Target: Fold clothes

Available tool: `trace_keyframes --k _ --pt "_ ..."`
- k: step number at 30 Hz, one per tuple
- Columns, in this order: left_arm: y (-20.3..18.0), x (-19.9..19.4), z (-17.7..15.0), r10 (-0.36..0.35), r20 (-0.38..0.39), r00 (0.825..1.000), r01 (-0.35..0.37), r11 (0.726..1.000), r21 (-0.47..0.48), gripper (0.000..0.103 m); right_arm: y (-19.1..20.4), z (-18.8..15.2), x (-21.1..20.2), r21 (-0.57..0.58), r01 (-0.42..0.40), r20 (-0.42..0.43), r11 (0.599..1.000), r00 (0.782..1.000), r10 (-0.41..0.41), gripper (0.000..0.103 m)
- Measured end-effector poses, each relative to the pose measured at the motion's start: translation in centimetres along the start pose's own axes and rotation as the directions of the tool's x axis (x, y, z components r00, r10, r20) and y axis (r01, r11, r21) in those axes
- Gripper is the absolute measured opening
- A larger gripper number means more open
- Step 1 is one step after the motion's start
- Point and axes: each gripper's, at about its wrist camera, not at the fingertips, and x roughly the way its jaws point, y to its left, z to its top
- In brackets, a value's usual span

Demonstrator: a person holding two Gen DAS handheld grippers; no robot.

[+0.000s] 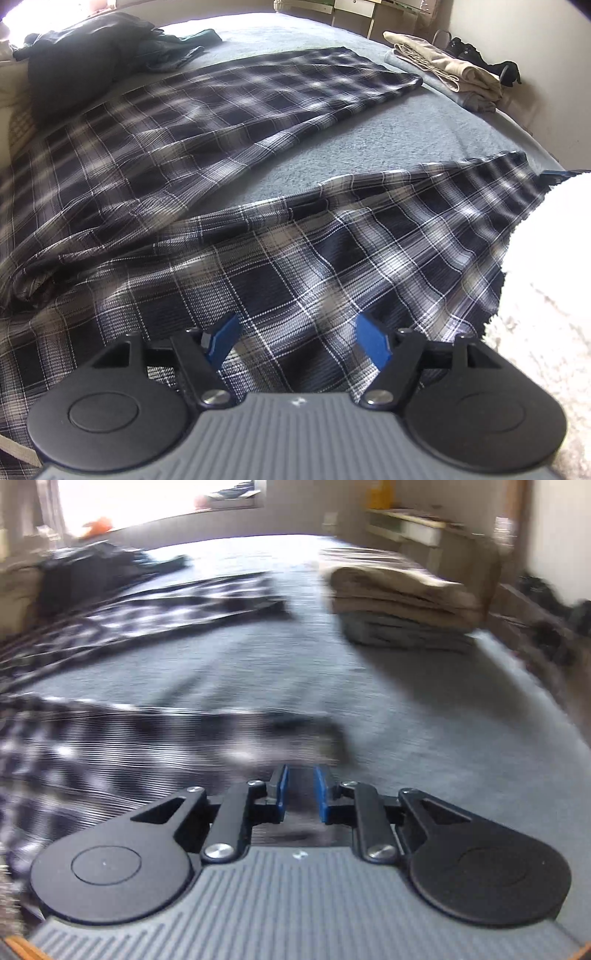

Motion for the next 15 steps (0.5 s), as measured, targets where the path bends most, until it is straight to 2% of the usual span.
trace_keyframes --k 2,4,6,9,12,15 --pt "0.0 0.0 0.0 0.007 0.002 1.0 -0.007 1.0 0.004 0.072 0.8 0.4 2.1 -0.007 -0.019 -0.033 1.0 0.999 0.018 0.014" --pt "0.1 -0.1 -0.2 0.02 0.003 1.0 -0.02 1.0 0.006 0.072 0.6 1.1 4.6 0.013 0.029 -0.047 0.999 0.998 -0.028 0.013" --pt "0.4 -0.3 -0.3 0.031 0.005 1.0 -0.031 1.0 -0.002 0.072 -0.6 1.6 5.6 0.111 0.087 -0.005 0.99 0.996 -0.087 0.011" --pt "0.9 -0.6 -0.4 0.04 0.012 0.999 -0.039 0.999 -0.022 0.072 -2.1 2.7 5.7 0.271 0.19 0.022 0.943 0.979 -0.204 0.014" --pt "1.2 -0.5 -0.4 0.042 0.013 0.999 -0.041 0.999 -0.035 0.072 -2.3 2.8 3.6 0.274 0.162 0.041 0.948 0.983 -0.18 0.014" --pt "1.2 -0.3 -0.3 0.045 0.01 0.999 -0.044 0.998 -0.033 0.072 -2.1 1.6 0.4 0.237 0.008 0.041 0.971 0.999 -0.018 0.016"
